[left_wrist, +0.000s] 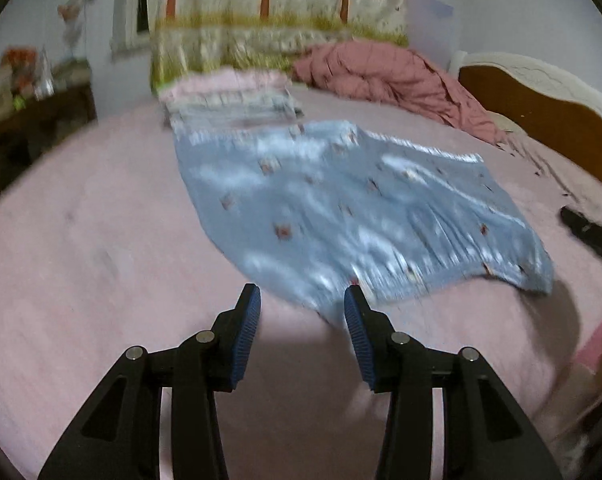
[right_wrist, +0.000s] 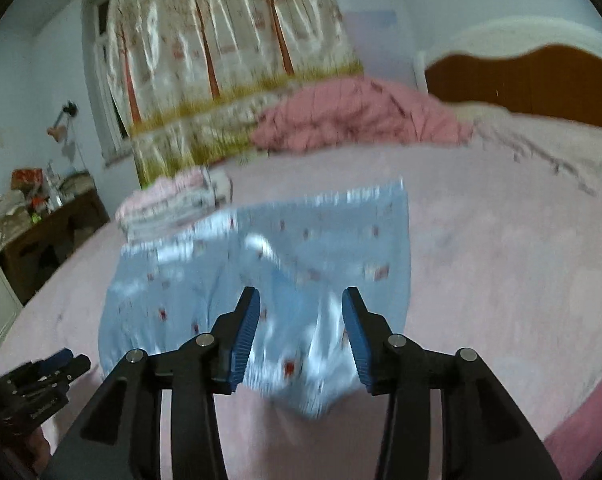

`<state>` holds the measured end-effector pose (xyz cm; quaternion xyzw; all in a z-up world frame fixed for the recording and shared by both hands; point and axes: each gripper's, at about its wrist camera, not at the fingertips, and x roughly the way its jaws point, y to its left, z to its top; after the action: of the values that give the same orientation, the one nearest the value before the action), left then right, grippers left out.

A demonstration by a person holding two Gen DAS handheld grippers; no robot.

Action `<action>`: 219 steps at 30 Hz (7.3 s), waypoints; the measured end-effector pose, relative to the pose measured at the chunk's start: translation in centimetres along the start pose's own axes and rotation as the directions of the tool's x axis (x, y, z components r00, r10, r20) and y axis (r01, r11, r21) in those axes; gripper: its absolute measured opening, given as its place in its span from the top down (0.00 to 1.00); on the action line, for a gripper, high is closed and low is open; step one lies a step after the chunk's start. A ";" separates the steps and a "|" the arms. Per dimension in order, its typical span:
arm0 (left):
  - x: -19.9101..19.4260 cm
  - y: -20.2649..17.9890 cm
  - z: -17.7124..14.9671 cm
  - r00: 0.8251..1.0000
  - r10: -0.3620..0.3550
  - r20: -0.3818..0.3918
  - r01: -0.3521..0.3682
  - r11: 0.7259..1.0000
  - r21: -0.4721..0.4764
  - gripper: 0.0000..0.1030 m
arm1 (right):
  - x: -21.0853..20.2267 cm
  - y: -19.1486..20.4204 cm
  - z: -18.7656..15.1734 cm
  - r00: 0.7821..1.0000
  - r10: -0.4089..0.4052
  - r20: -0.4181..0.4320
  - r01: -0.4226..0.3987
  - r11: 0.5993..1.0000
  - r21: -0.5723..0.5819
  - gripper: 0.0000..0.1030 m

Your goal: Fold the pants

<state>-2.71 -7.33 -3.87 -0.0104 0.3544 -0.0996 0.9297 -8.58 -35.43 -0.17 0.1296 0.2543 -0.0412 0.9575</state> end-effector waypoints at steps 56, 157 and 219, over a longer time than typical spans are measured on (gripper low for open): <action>-3.9 0.7 -3.6 0.993 0.091 0.075 -0.092 0.996 0.005 0.58 | -1.8 3.6 -6.6 0.960 -0.027 -0.280 -0.004 0.994 -0.110 0.91; 18.0 23.3 20.2 0.994 -0.027 -0.107 -0.010 0.945 -0.326 0.46 | 0.0 21.4 -9.8 0.952 0.278 -0.129 -0.291 0.693 -0.659 0.92; 10.3 25.4 31.0 0.999 0.039 0.010 -0.036 0.982 -0.187 0.99 | -4.0 27.8 -8.5 0.896 0.435 -0.088 -0.420 0.768 -0.483 0.92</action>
<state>29.80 13.95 10.27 -0.0917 0.3561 -0.0482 0.9287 -12.05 -6.33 1.05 -0.0636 0.2062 0.2416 0.9461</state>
